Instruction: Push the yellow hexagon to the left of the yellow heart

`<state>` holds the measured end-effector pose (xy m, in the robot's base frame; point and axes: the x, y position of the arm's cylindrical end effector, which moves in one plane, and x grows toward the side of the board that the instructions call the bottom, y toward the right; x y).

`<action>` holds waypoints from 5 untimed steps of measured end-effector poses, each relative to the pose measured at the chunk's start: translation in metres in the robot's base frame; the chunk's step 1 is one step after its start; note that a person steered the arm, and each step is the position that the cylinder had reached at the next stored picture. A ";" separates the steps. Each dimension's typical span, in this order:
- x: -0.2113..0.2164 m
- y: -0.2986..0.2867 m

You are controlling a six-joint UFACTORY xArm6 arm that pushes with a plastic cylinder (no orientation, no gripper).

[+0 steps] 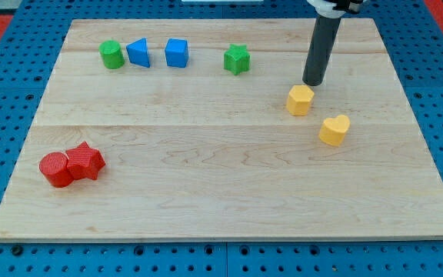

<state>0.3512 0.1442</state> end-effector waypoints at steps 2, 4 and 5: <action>0.001 0.000; 0.014 0.000; 0.027 0.000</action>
<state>0.3785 0.1442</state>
